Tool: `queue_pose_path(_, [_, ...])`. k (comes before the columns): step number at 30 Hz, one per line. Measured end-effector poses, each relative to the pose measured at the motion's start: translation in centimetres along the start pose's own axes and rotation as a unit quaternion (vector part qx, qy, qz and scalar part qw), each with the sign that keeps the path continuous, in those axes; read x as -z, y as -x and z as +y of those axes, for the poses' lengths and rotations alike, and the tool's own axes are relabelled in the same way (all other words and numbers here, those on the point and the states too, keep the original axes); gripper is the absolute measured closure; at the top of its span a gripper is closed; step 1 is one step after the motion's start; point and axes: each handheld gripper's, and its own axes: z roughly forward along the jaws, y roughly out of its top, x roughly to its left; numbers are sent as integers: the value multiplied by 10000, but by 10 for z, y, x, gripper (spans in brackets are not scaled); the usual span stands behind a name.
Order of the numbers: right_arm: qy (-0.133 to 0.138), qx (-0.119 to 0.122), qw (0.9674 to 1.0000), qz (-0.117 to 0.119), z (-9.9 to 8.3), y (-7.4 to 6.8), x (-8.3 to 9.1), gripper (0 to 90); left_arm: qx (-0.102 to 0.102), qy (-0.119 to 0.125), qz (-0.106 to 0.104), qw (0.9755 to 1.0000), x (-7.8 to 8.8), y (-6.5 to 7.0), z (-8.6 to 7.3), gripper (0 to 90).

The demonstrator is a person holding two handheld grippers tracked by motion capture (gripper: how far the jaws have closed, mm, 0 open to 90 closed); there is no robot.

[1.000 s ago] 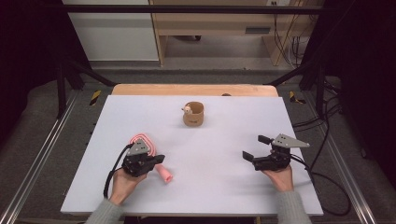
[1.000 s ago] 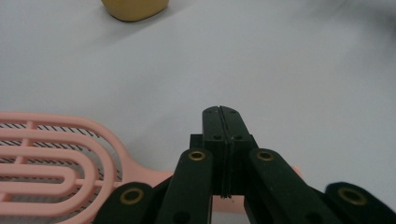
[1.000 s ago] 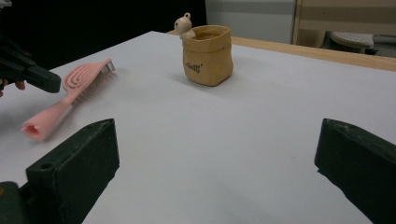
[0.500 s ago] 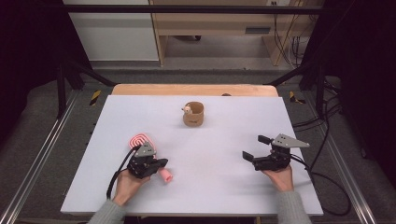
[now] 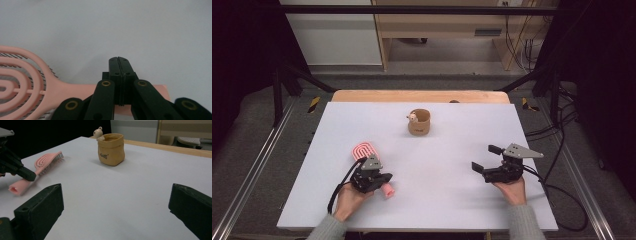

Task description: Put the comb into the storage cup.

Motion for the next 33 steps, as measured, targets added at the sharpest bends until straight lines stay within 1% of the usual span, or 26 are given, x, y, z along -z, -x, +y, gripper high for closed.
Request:
queue_pose_path(10, [-4,-13,10000,5,0,0,0,4,-69,-211,-7,9998,4,2,-3,898])
queue_pose_path(20, [1,-11,10000,7,0,0,0,4,-96,-324,5,9994,9,4,-9,898])
queue_pose_path(24, [-14,-12,10000,13,0,0,0,4,-173,-388,107,9990,13,6,-11,899])
queue_pose_path(27, [-16,-14,10000,11,0,0,0,4,-178,-416,137,9989,16,6,-13,899])
queue_pose_path(33, [-19,-15,10000,8,0,0,0,3,-113,-470,183,9987,21,3,-17,899])
